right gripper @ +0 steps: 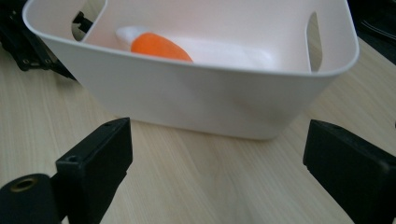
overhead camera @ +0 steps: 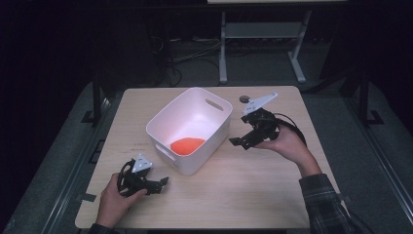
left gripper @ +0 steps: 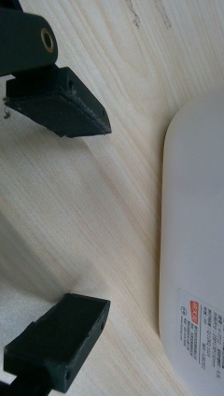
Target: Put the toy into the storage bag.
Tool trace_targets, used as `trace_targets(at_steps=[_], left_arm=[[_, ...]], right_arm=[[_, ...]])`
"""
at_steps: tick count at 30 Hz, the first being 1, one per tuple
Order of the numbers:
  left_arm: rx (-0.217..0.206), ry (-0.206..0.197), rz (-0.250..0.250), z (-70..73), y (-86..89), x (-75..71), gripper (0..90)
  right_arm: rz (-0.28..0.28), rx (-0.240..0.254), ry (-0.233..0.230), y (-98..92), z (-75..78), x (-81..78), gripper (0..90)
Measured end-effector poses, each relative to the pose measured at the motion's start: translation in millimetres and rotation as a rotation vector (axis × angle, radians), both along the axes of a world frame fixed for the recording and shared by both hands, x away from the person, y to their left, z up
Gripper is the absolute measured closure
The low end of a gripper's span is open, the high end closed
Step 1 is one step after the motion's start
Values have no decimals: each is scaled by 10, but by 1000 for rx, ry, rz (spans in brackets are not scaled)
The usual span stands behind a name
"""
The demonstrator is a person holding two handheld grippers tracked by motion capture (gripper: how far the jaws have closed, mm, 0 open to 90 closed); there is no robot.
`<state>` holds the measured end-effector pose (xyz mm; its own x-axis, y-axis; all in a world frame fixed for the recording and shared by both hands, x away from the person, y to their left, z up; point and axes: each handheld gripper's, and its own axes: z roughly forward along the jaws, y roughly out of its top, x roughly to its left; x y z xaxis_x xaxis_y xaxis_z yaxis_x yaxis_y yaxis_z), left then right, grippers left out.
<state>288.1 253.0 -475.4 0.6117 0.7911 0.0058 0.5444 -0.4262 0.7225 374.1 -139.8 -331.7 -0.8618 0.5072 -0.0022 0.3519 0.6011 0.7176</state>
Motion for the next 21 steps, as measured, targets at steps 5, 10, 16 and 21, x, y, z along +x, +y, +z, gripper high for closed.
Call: trace_targets(at_steps=[5,10,16,21], left_arm=[[0,0,0,0,0,0,127],[0,0,0,0,0,0,127],[1,-1,-1,0,1,0,126],[-1,-2,0,-2,0,0,127]], right_arm=[[-45,6,9,-141,-150,-102,77],[-89,8,5,-279,-315,-199,77],[-140,31,0,-440,-521,-326,74],[-195,52,-19,-556,-688,-441,74]])
